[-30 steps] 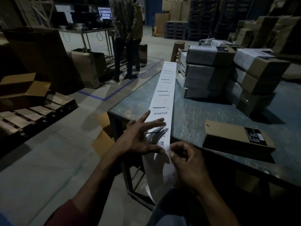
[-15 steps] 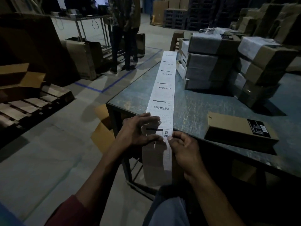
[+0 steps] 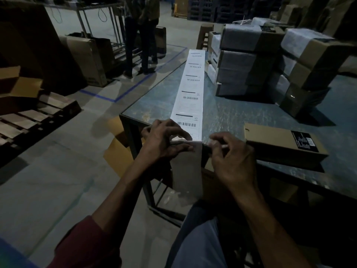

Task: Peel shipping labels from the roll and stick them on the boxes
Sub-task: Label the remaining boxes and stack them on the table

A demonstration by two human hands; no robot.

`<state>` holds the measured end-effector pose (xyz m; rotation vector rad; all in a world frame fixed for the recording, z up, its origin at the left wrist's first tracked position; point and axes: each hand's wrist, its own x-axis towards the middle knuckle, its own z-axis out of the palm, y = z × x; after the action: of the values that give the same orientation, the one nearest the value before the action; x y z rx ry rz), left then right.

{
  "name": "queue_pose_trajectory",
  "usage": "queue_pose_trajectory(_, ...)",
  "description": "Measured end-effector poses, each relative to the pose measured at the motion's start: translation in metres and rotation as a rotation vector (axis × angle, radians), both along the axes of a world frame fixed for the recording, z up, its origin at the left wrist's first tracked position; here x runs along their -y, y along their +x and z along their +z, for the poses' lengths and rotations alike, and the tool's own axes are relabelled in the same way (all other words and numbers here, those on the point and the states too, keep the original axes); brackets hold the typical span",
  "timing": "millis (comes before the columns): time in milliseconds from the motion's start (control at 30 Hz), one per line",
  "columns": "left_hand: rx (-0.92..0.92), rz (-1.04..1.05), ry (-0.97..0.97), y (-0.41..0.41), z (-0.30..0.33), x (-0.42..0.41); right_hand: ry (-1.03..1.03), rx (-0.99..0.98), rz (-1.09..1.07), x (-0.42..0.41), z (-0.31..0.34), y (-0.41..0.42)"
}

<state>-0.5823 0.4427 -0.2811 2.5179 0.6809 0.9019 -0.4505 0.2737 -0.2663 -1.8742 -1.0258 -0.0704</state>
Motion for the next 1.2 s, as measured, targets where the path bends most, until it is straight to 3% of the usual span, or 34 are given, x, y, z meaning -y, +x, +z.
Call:
queue_pose_trajectory(67, 0.014, -0.011, 0.022, -0.001, 0.003, -0.001, 0.018, 0.105, 0.083, -0.006, 0.009, 0.006)
queue_pose_trajectory(200, 0.09, -0.023, 0.029, -0.004, 0.008, -0.001, -0.19, 0.118, 0.269, -0.025, 0.016, 0.017)
queue_pose_trajectory(367, 0.039, -0.008, -0.035, -0.011, 0.005, -0.005, -0.334, 0.117, 0.28, -0.032, 0.015, 0.019)
queue_pose_trajectory(900, 0.02, -0.062, 0.067, -0.01, 0.0, 0.013, -0.273, 0.256, 0.41, -0.021, 0.004, 0.033)
queue_pose_trajectory(1200, 0.082, -0.122, 0.021, -0.01, 0.012, 0.003, -0.207, 0.157, 0.554, -0.017, 0.011, 0.034)
